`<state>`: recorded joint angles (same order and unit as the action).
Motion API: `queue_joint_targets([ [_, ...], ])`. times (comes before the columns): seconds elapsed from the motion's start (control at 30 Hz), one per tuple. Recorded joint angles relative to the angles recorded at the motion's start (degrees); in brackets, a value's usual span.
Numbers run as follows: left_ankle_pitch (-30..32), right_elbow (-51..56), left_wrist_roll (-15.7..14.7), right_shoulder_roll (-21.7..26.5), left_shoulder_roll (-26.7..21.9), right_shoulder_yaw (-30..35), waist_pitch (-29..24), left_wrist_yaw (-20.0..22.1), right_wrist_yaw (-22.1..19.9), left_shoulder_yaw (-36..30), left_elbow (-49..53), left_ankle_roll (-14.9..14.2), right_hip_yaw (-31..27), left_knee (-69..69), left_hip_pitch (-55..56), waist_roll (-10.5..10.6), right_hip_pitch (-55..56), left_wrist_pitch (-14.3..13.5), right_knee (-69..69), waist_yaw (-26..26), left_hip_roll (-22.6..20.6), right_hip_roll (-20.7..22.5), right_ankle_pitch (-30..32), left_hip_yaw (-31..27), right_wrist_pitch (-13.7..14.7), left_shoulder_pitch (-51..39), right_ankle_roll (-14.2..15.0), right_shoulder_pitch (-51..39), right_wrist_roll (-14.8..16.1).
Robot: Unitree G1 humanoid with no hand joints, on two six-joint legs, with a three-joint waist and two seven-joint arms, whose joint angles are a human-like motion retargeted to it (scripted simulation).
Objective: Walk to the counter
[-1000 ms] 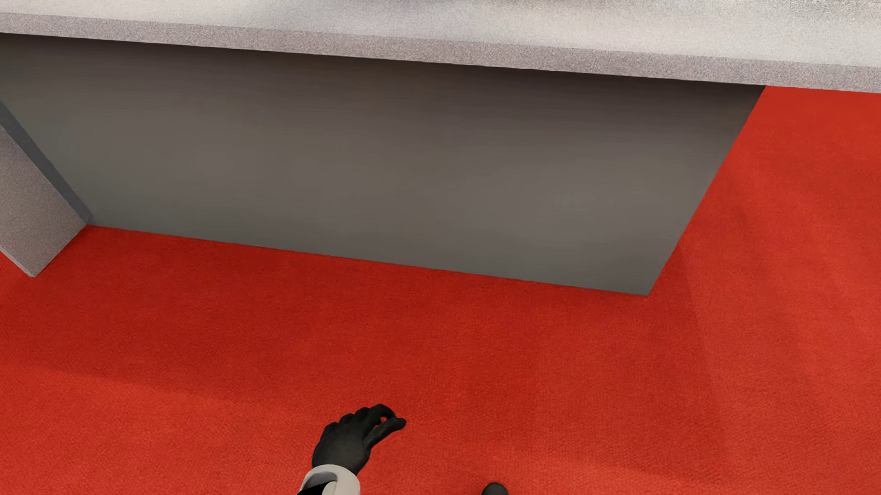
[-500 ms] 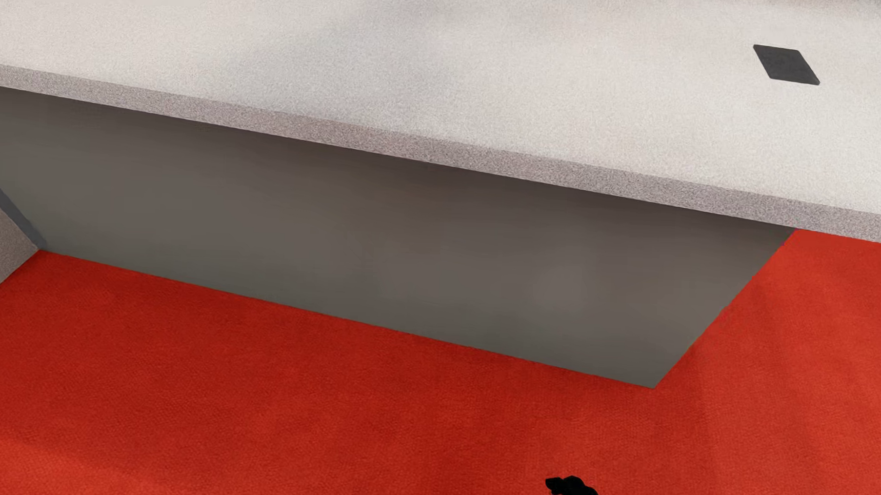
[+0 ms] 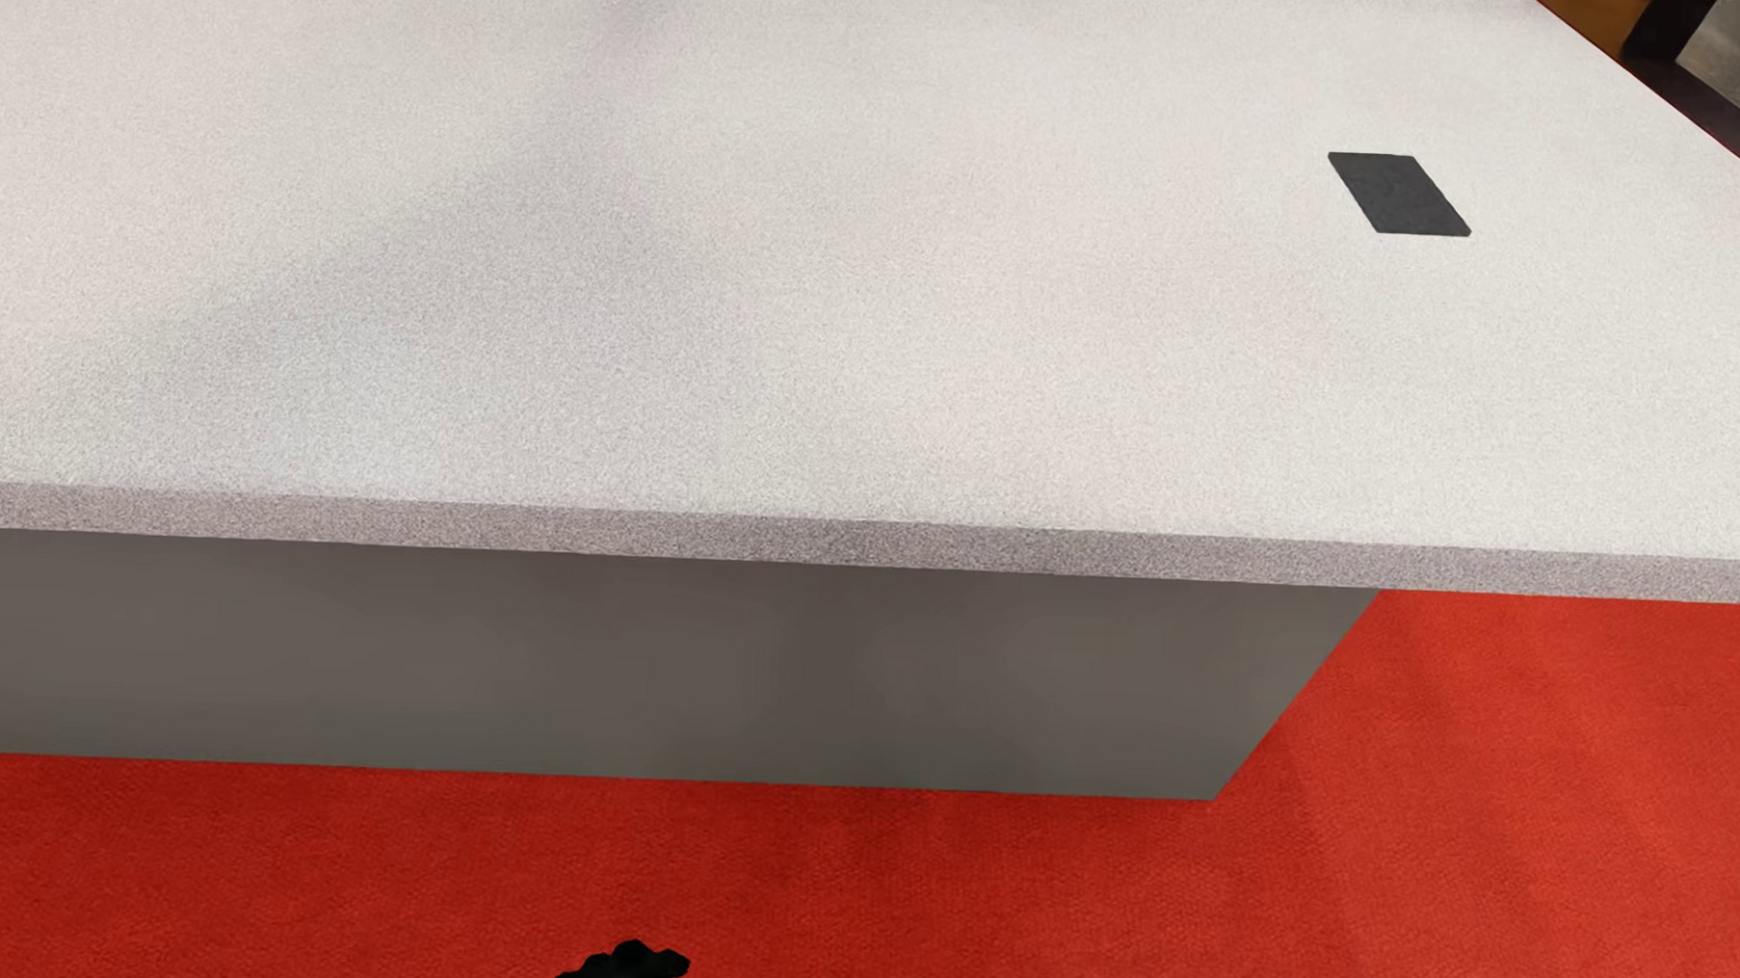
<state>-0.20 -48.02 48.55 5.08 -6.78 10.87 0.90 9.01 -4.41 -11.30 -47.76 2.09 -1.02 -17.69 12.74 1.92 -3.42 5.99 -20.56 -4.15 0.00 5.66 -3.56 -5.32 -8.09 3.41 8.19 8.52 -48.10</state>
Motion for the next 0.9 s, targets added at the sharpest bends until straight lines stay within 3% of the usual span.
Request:
queue_joint_targets([
  [0.13,-1.94,-2.88,-2.35,0.69,1.37,0.65,0.6,2.36,1.43,1.31,2.96,0.52,-1.5,0.3,-1.66,-0.77,-0.84,-0.32,-0.53,-0.37,-1.15,-1.24,1.43,0.93,-1.74,-2.56,0.9,0.11,-0.74],
  [0.27,-3.45,-0.12,-1.12,0.53,1.01,-0.55,0.93,1.09,-0.68,-3.02,1.41,0.85,-2.01,0.65,-2.66,-1.38,-0.27,-1.01,-3.01,-0.2,-2.36,-2.23,2.1,1.0,-0.6,-4.11,0.9,-0.19,0.62],
  [0.37,-4.39,2.53,0.05,0.16,1.31,-0.5,1.11,0.8,-1.72,-4.83,-2.71,1.27,-1.82,0.38,-2.93,-1.77,0.32,0.27,-4.89,-0.17,-3.32,-2.97,2.47,0.87,0.21,-4.4,0.92,-0.79,1.55],
  [0.57,-5.85,5.15,1.19,1.01,2.08,-0.04,1.42,0.57,-1.62,-4.68,-8.11,2.1,-1.22,-0.58,-2.57,-2.6,3.31,1.76,-10.94,-0.42,-5.35,-4.53,3.43,0.44,1.03,-1.7,1.44,-2.25,2.55],
  [0.9,-7.48,1.31,1.05,2.85,1.19,-0.62,1.49,0.88,-0.14,-1.53,-7.59,2.41,-0.35,-2.24,-1.86,-4.12,8.67,2.71,-21.2,-0.93,-7.81,-6.88,5.58,0.38,0.0,1.01,3.85,-2.32,1.2],
])
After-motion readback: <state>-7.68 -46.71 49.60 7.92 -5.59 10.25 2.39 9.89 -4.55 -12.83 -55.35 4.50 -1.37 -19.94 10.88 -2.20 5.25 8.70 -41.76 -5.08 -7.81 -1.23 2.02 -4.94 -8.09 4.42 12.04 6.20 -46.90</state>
